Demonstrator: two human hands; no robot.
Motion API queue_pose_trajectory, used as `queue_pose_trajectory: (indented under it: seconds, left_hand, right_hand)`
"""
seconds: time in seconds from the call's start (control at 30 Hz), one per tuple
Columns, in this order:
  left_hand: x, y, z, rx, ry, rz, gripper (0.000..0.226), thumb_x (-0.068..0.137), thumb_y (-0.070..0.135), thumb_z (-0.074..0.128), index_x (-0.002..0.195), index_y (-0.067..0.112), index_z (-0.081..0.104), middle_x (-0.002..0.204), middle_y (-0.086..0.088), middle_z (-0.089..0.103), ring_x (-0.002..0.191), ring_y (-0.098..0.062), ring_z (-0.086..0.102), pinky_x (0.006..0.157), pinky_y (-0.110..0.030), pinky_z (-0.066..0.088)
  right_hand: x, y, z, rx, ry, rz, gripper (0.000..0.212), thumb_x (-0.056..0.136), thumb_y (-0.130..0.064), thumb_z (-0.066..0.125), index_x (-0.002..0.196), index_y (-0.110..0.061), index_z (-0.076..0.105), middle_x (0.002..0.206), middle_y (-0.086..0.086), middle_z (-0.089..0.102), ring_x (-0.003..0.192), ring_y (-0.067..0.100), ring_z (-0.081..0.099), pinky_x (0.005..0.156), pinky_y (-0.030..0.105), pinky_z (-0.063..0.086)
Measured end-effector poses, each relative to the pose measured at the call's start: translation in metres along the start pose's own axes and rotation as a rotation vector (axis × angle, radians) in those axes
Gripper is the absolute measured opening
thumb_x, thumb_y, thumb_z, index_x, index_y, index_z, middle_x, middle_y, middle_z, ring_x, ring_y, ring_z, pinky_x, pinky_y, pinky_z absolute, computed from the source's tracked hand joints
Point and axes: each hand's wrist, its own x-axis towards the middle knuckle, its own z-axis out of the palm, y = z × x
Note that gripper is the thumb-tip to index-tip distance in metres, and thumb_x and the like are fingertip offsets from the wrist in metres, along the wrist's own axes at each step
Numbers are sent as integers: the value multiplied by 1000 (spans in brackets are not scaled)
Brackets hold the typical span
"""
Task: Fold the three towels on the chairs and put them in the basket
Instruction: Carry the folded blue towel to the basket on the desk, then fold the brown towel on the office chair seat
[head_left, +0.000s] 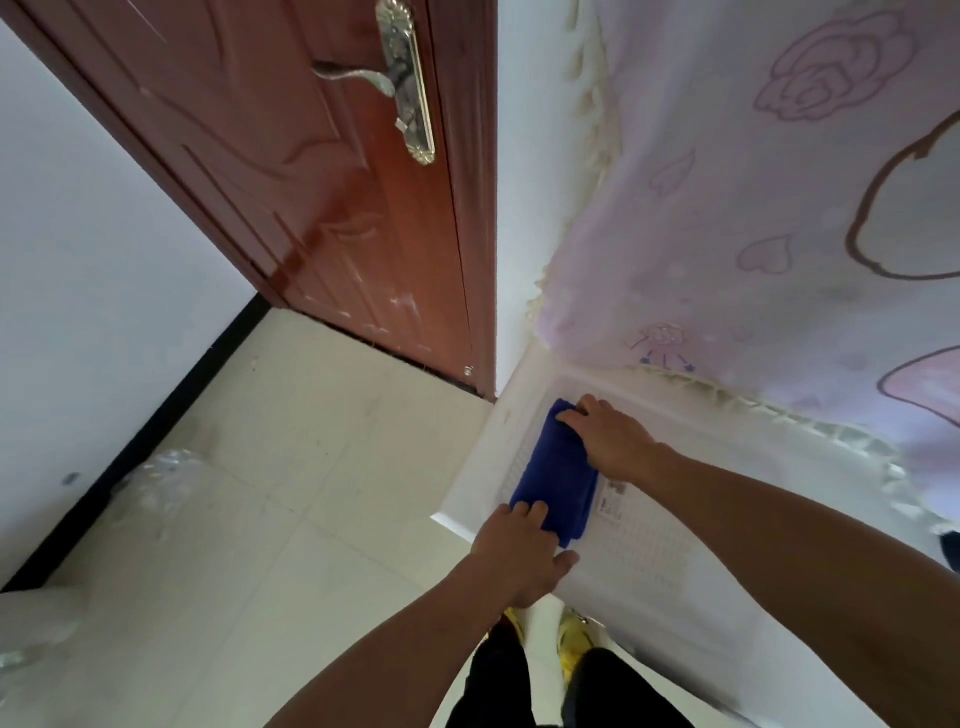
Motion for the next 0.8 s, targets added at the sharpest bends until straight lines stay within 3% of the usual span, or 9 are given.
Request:
queue_pose_trajectory:
  seconds: [0.1,0.17,0.23,0.33,0.43,0.5,0.6,0.8]
  left_hand:
    - [-31,0,3,-40,182,-54,43,102,36,29,125,14,58,130,-11,51,117,-27,49,103,-39,37]
    - [-57,-1,9,-60,292,-105,39,96,33,35,109,17,69,115,-7,63,101,-24,62,89,-33,51]
    - [-86,1,16,-77,360,-243,40,90,33,34,97,19,71,101,-4,66,88,-22,65,75,-30,54]
    - [-136,2,35,-137,386,-499,32,94,28,39,109,16,63,106,-6,60,97,-26,61,82,-37,50]
    - [-200,8,60,-186,397,-734,16,82,27,54,87,17,66,82,-5,62,71,-25,67,59,-35,55]
    - [-242,14,79,-240,385,-871,20,87,27,55,99,16,65,95,-7,63,85,-27,66,70,-37,53]
    - [-324,30,119,-284,404,-1127,32,96,31,42,120,18,57,117,-4,57,110,-24,56,88,-36,44]
    - [-476,85,207,-441,383,-1506,30,97,30,41,119,18,56,118,-4,56,111,-24,55,89,-35,42]
  right_hand:
    - [-3,3,-25,-10,-13,-28,55,91,-6,47,143,-19,40,130,12,47,112,31,52,89,37,45]
    - [-11,-4,-45,-48,127,-44,46,94,-12,44,139,-22,46,126,9,53,108,30,57,89,38,47]
    - [-20,-22,-61,-112,279,-145,40,96,-16,43,135,-22,49,120,7,56,100,28,59,82,37,49]
    - [-42,-76,-67,-131,398,-352,32,95,-18,44,125,-20,53,114,5,57,95,27,60,73,34,46]
    - [-66,-148,-54,-215,434,-584,26,89,-16,49,114,-15,57,107,8,58,94,30,60,69,35,47]
    - [-84,-196,-44,-270,428,-748,23,86,-15,51,108,-13,58,99,10,59,91,31,60,69,39,48]
    - [-123,-287,-25,-369,405,-968,26,89,-16,48,114,-15,54,104,7,56,95,28,56,74,39,45]
    - [-196,-456,25,-481,380,-1286,33,93,-19,41,125,-17,51,118,8,54,108,27,53,85,39,44]
